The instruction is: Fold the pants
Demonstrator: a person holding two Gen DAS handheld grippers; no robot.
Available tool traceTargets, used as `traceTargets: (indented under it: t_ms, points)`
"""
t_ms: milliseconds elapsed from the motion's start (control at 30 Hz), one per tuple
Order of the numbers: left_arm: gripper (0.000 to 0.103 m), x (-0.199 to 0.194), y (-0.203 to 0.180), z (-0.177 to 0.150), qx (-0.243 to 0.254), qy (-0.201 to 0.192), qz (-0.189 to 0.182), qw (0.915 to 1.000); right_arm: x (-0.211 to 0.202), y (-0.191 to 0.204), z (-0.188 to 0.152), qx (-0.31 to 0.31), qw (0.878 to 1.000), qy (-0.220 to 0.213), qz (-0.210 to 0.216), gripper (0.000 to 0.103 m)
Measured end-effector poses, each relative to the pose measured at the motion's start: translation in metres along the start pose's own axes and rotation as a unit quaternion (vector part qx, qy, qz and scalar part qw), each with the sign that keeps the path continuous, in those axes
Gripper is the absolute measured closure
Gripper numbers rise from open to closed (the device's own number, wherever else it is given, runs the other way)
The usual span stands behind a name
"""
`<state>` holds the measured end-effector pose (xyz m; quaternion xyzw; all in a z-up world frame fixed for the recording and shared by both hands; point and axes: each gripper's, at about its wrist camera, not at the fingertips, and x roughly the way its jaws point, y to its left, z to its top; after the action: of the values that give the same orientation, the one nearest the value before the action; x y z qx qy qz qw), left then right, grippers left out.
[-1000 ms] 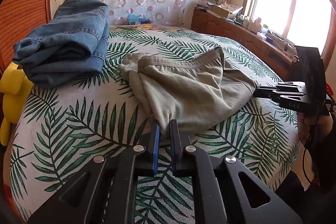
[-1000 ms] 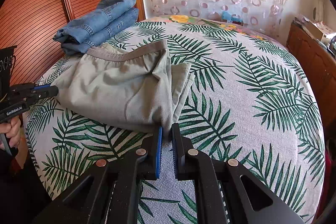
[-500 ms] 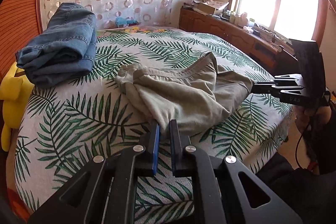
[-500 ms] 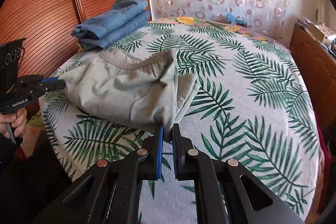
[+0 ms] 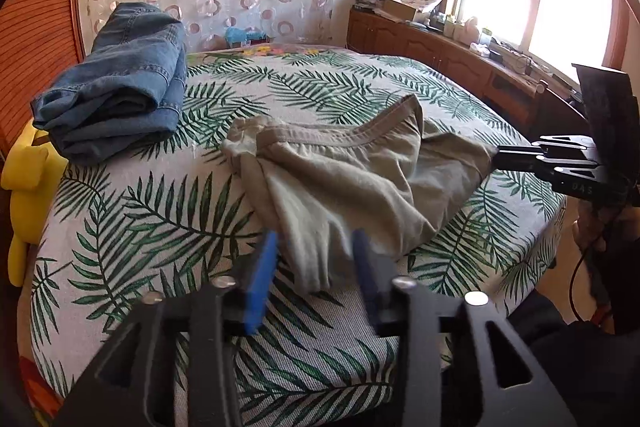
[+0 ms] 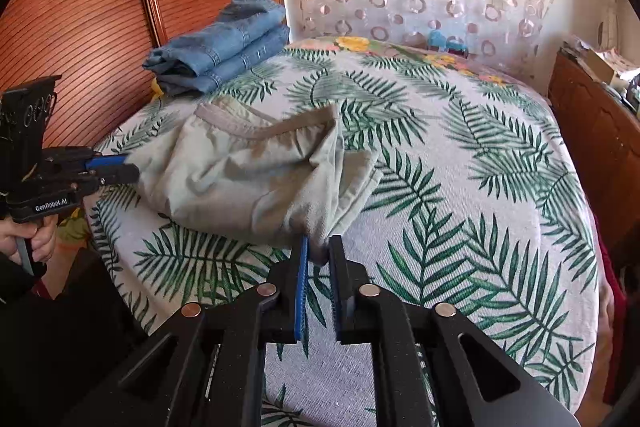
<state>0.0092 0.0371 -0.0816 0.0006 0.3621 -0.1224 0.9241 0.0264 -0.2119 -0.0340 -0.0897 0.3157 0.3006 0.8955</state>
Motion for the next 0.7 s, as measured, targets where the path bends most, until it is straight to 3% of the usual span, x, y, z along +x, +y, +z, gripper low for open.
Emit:
traceTargets:
  t_ms: [133, 200, 267, 567, 600, 633, 700]
  points:
    - [0.048, 0.001, 0.005, 0.009, -0.007, -0.006, 0.002, 1.0, -0.005, 0.0, 0.007, 0.004, 1.0, -0.017, -0.005, 0.09]
    - [0.045, 0.004, 0.006, 0.013, -0.006, -0.007, 0.001, 1.0, -0.006, -0.001, 0.011, 0.005, 1.0, -0.022, -0.008, 0.081]
    - [0.02, 0.007, 0.008, 0.018, -0.008, -0.011, 0.001, 0.9999, -0.002, -0.002, 0.016, 0.003, 1.0, -0.025, -0.011, 0.077]
    - [0.021, 0.026, 0.019, 0.04, -0.017, -0.024, 0.017, 0.9994, 0.039, -0.003, 0.045, 0.005, 1.0, -0.017, -0.004, 0.073]
    - [0.026, 0.026, 0.018, 0.041, -0.014, -0.03, 0.018, 0.9993, 0.045, -0.004, 0.05, 0.007, 1.0, -0.014, -0.006, 0.073]
    - [0.038, 0.026, 0.019, 0.042, -0.012, -0.036, 0.019, 0.9991, 0.05, -0.005, 0.054, 0.009, 1.0, -0.01, -0.008, 0.073]
    - [0.043, 0.028, 0.023, 0.045, -0.019, -0.036, 0.012, 0.9991, 0.06, -0.008, 0.061, 0.02, 1.0, 0.001, -0.005, 0.072]
